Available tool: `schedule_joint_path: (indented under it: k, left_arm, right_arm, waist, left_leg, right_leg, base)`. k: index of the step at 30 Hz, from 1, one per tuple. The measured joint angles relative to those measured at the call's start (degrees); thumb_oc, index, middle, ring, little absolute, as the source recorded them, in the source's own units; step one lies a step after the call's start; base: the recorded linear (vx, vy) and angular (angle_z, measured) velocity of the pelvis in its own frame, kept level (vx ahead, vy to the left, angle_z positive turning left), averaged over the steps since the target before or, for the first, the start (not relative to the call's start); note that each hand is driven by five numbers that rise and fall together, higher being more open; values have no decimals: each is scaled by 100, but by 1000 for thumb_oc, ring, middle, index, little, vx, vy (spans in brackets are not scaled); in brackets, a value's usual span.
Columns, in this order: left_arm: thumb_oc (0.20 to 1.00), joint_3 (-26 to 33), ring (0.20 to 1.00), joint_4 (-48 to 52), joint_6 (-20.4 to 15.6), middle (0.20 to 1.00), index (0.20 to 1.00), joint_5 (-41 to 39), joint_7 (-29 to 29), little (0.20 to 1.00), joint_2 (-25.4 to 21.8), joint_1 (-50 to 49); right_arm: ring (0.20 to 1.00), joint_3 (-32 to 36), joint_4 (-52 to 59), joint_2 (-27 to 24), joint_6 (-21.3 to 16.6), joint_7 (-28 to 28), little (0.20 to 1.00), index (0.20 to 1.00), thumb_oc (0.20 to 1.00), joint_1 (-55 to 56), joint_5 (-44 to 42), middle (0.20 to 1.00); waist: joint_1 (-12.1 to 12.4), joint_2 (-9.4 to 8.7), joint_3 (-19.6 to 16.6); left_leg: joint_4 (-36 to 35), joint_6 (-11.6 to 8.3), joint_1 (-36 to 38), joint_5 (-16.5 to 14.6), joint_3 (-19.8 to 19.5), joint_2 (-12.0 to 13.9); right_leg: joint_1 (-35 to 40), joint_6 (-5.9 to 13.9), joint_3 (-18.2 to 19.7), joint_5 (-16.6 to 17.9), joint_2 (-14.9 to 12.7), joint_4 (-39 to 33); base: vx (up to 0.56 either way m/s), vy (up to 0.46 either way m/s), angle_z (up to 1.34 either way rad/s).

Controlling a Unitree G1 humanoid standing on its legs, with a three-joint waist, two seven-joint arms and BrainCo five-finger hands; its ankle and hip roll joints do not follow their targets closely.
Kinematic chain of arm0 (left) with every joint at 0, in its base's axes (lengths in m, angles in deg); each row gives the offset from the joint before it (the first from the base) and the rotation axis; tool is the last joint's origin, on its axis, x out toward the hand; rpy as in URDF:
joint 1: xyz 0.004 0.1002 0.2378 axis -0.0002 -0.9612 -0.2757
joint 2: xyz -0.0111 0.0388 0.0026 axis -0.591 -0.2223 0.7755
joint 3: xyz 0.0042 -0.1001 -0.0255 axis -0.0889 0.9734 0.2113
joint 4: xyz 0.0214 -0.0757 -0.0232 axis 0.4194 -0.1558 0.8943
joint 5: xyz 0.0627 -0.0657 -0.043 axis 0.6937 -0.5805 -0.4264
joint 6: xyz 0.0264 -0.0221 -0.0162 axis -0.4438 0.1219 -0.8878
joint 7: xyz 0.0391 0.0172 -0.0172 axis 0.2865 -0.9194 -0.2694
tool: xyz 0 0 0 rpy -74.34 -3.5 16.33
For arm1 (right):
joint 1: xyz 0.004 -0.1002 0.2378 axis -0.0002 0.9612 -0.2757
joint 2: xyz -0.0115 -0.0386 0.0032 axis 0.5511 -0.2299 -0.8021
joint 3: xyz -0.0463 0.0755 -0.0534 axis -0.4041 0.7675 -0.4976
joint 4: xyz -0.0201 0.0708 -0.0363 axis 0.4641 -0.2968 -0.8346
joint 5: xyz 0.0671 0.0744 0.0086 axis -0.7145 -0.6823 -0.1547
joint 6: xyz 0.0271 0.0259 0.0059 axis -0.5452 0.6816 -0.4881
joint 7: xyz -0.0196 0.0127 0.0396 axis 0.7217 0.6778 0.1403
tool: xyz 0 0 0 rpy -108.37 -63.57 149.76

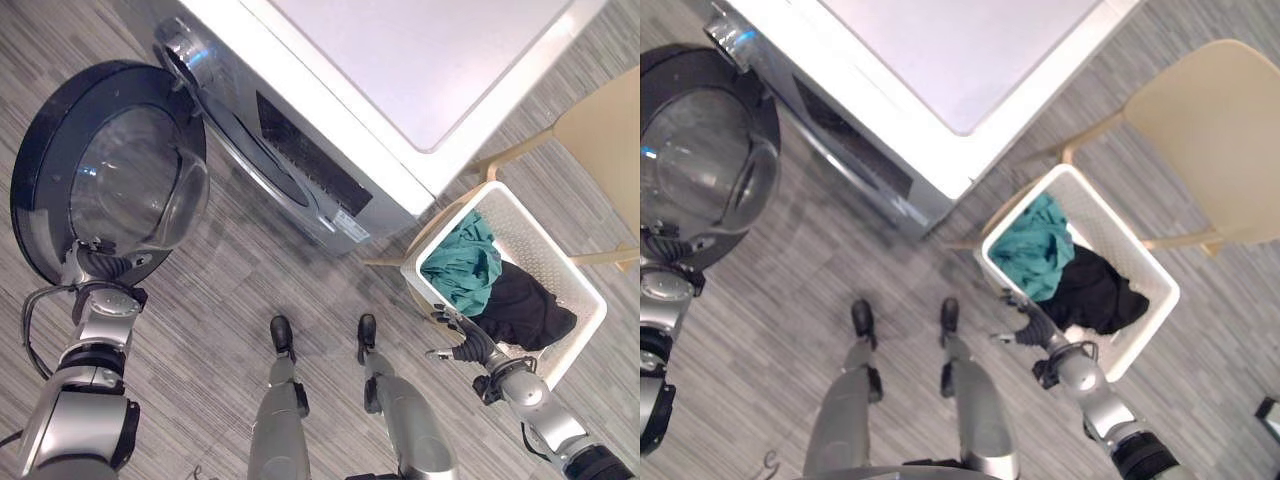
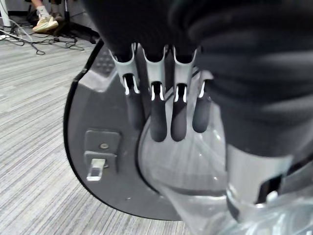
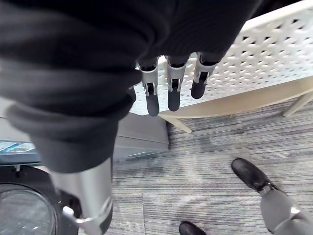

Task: Grab the laundry basket,head to the washer,open it,put in the laundry and shut it.

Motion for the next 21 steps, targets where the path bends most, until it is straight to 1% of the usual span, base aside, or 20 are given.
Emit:
schedule_joint_path:
  k: [1, 2, 4, 5, 6, 8, 9, 12, 13, 14, 15, 16, 18, 19, 20, 21]
  left_arm:
    - [1000, -19, 1000, -35, 17, 1000, 1000, 6, 4, 1000, -8, 4]
    - [1000, -37, 1000, -49, 48, 1000, 1000, 12, 4, 1000, -150, 10]
    - [1000, -35, 1000, 127, 82, 1000, 1000, 46, 8, 1000, -378, -44]
    - [1000, -29, 1000, 268, 83, 1000, 1000, 76, 3, 1000, -557, -54]
    - [1000, -25, 1000, 297, 85, 1000, 1000, 101, 3, 1000, -615, -56]
    - [1000, 190, 1000, 425, 100, 1000, 1000, 227, -12, 1000, -798, -123]
    - [1000, 342, 1000, 788, 103, 1000, 1000, 244, -69, 1000, -952, -412]
    - [1000, 368, 1000, 1277, 95, 1000, 1000, 248, -106, 1000, -999, -640]
    - [1000, 534, 1000, 1918, 67, 1000, 1000, 242, -129, 1000, -919, -965]
    - [1000, 520, 1000, 2094, -8, 1000, 1000, 244, -136, 1000, -872, -1070]
    - [1000, 515, 1000, 2156, -43, 1000, 1000, 245, -142, 1000, -751, -1144]
    - [1000, 531, 1000, 2146, -37, 1000, 1000, 242, -156, 1000, -452, -1246]
    - [1000, 673, 1000, 2212, -35, 1000, 1000, 238, -162, 1000, 16, -1615]
    - [1000, 658, 1000, 2196, -22, 1000, 1000, 236, -138, 1000, 173, -1767]
    - [1000, 838, 1000, 2350, -25, 1000, 1000, 230, -121, 1000, 643, -2319]
    - [1000, 987, 1000, 2403, -27, 1000, 1000, 230, -108, 1000, 918, -2620]
  right_arm:
    - [1000, 0, -1, 16, -9, -8, 1000, 1000, 1000, -29, -3, 1000]
    - [1000, 9, -10, 103, -25, -18, 1000, 1000, 1000, -68, -42, 1000]
    - [1000, 17, -28, 230, -28, -15, 1000, 1000, 1000, -87, -130, 1000]
    - [1000, 11, -27, 260, -55, -19, 1000, 1000, 1000, -109, -155, 1000]
    - [1000, 12, -25, 263, -69, -19, 1000, 1000, 1000, -124, -163, 1000]
    - [1000, 17, -10, 269, -74, -19, 1000, 1000, 1000, -179, -167, 1000]
    - [1000, 55, 19, 319, -74, -19, 1000, 1000, 1000, -182, -167, 1000]
    - [1000, 132, 16, 379, -79, -16, 1000, 1000, 1000, -167, -167, 1000]
    - [1000, 263, 14, 468, -79, -12, 1000, 1000, 1000, -173, -166, 1000]
    - [1000, 272, 11, 466, -71, -12, 1000, 1000, 1000, -209, -163, 1000]
    - [1000, 296, 4, 479, -60, -11, 1000, 1000, 1000, -216, -157, 1000]
    - [1000, 343, 2, 502, -54, -2, 1000, 1000, 1000, -215, -149, 1000]
    - [1000, 567, 7, 701, -11, 29, 1000, 1000, 1000, -248, -102, 1000]
    - [1000, 600, 41, 717, -18, 51, 1000, 1000, 1000, -249, -98, 1000]
    - [1000, 846, 83, 877, 36, 88, 1000, 1000, 1000, -250, -30, 1000]
    - [1000, 980, 100, 1013, 46, 137, 1000, 1000, 1000, -262, 31, 1000]
  waist:
    - [8, -58, 13]
    - [11, -183, 50]
    - [7, -227, 55]
    - [64, -227, 56]
    - [89, -227, 56]
    - [167, -221, 59]
    - [200, -214, 64]
    - [326, -158, 65]
    - [337, -85, 48]
    - [364, -49, 67]
    - [400, -9, 58]
    - [390, 40, 51]
    - [443, 78, 49]
    - [441, 93, 40]
    - [355, 126, 35]
    - [387, 132, 5]
  left_leg:
    - [1, -1, -3, 0, 1, -1]
    - [-1, -2, -18, 0, -30, -8]
    - [-1, -3, -29, 1, -100, -22]
    - [6, -8, 2, 5, -110, -40]
    - [6, -8, 11, 5, -109, -45]
    - [4, -8, 68, 5, -101, -68]
    - [-7, -8, 208, 5, -93, -84]
    - [-21, -15, 401, -4, -92, -115]
    - [-103, -15, 462, -4, -92, -106]
    - [-103, -14, 495, -3, -91, -124]
    - [-99, -13, 529, -3, -84, -137]
    - [-104, -9, 648, -11, -30, -164]
    - [-161, 27, 956, -57, 209, -163]
    - [-186, 31, 1081, -68, 253, -153]
    - [-212, 53, 1397, -146, 555, -180]
    - [-235, 52, 1606, -170, 784, -117]
  right_leg:
    - [0, 0, -2, 0, -2, -3]
    - [5, 0, -25, 0, -12, -19]
    - [43, 0, -84, 0, -21, -62]
    - [114, 0, -111, 0, -42, -108]
    - [120, 0, -112, 0, -47, -108]
    - [178, 0, -111, 0, -67, -114]
    - [312, 0, -118, 0, -98, -136]
    - [532, 2, -143, -2, -157, -200]
    - [557, 3, -162, -4, -165, -193]
    - [589, 3, -164, -4, -171, -193]
    - [613, 3, -162, -4, -189, -183]
    - [695, 4, -143, -4, -195, -158]
    - [752, 12, -116, -10, -207, 15]
    - [818, 11, -141, -9, -233, 39]
    - [869, 11, -254, -7, -219, 198]
    - [840, 9, -336, -8, -277, 365]
  base:
    - [52, 32, 5]
    - [45, 22, 7]
    - [41, 14, 14]
    - [43, 15, 13]
    - [34, 24, 5]
    - [18, 17, 0]
    - [35, 25, 1]
    - [38, 25, 2]
    - [32, 7, 4]
    - [54, 6, 3]
    - [77, 12, -5]
    - [77, 13, -18]
    - [93, 37, -46]
    - [93, 41, -75]
    - [80, 20, -97]
    - [41, -9, -106]
